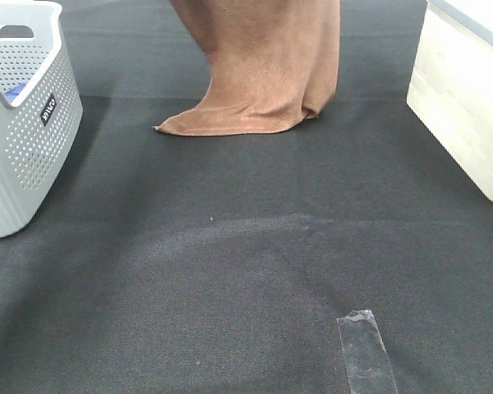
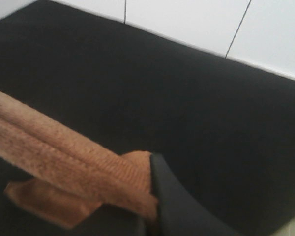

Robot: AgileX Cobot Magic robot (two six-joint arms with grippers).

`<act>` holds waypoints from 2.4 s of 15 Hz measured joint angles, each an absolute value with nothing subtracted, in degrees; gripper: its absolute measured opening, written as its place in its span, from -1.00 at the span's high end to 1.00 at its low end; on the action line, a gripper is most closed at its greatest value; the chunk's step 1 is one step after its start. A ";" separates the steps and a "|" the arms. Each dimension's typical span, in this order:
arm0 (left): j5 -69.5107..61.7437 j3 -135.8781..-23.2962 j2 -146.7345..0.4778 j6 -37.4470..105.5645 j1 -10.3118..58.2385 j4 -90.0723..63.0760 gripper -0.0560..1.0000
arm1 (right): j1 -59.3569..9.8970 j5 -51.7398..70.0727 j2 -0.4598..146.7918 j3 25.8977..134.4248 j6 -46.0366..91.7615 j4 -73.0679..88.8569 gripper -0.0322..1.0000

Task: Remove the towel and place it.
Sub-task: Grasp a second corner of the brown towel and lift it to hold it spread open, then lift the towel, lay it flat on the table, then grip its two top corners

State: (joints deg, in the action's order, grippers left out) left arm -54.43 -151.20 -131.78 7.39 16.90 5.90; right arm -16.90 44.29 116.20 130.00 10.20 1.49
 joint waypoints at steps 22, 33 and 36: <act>-65.15 -72.82 -65.43 5.90 23.26 -16.90 0.89 | -18.11 69.10 65.95 76.32 -3.44 8.54 0.92; -64.46 -50.36 -53.92 -2.29 23.26 -21.08 0.89 | -18.05 68.58 50.19 52.14 -6.93 14.55 0.92; -64.86 -42.00 -53.51 -2.35 23.03 -24.81 0.89 | -17.93 68.58 48.13 44.63 -7.05 17.48 0.92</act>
State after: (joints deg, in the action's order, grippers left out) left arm -64.86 -42.00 -53.51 -2.35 23.03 -24.81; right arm -17.93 68.58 48.13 44.63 -7.05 17.48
